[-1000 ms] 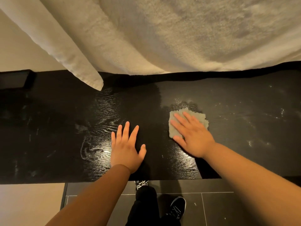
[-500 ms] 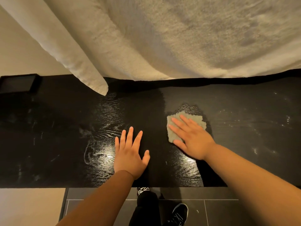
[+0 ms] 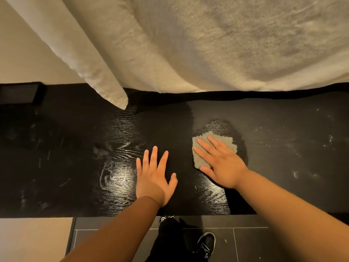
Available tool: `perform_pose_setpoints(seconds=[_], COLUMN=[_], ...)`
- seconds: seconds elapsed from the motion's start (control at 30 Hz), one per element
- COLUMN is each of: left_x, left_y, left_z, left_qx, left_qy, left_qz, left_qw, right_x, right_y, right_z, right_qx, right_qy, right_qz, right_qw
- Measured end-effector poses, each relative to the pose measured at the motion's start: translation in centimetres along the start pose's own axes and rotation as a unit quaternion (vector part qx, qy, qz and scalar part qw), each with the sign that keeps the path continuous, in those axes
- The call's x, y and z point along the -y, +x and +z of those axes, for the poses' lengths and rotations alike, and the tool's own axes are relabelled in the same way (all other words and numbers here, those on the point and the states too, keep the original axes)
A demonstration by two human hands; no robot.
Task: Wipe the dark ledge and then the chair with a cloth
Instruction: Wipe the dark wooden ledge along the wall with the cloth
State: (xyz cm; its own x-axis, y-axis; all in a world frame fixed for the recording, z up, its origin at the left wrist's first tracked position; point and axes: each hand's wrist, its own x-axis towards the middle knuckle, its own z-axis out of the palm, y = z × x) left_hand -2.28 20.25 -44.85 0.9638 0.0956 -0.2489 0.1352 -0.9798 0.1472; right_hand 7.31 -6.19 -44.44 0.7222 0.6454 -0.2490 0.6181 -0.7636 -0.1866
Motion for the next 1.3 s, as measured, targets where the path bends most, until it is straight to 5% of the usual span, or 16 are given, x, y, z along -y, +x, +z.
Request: perform_pose_setpoints(seconds=[0.2,0.47,0.7,0.93,1.17,1.3], left_x=[-0.2,0.7,1.8,1.5,1.6,1.7], left_y=[0.0,7.1,12.0,12.0,12.1,12.0], left_z=[-0.8,-3.2,-3.6,-3.5,-3.6,-3.6], left_qx=[0.031,0.022,0.016,0.01,0.014,0.017], left_qy=[-0.017,-0.017,0.029,0.031,0.027,0.021], left_qz=[-0.002,0.074,0.112,0.113,0.117,0.121], left_qw=[0.999,0.997,0.993,0.993,0.993,0.992], right_x=[-2.2,-1.5,-2.2,-0.5,-1.9,1.7], right_y=[5.3,3.6,8.0,5.2,9.5,8.5], right_z=[-1.7,-2.2,-2.8,-2.2,-2.1,-2.1], right_qx=[-0.017,0.035,-0.024,0.012,-0.043,-0.022], right_qy=[0.029,-0.001,0.057,0.031,0.04,0.033], right_qz=[0.222,0.0,0.255,0.025,0.283,0.185], right_qw=[0.974,0.999,0.965,0.999,0.957,0.982])
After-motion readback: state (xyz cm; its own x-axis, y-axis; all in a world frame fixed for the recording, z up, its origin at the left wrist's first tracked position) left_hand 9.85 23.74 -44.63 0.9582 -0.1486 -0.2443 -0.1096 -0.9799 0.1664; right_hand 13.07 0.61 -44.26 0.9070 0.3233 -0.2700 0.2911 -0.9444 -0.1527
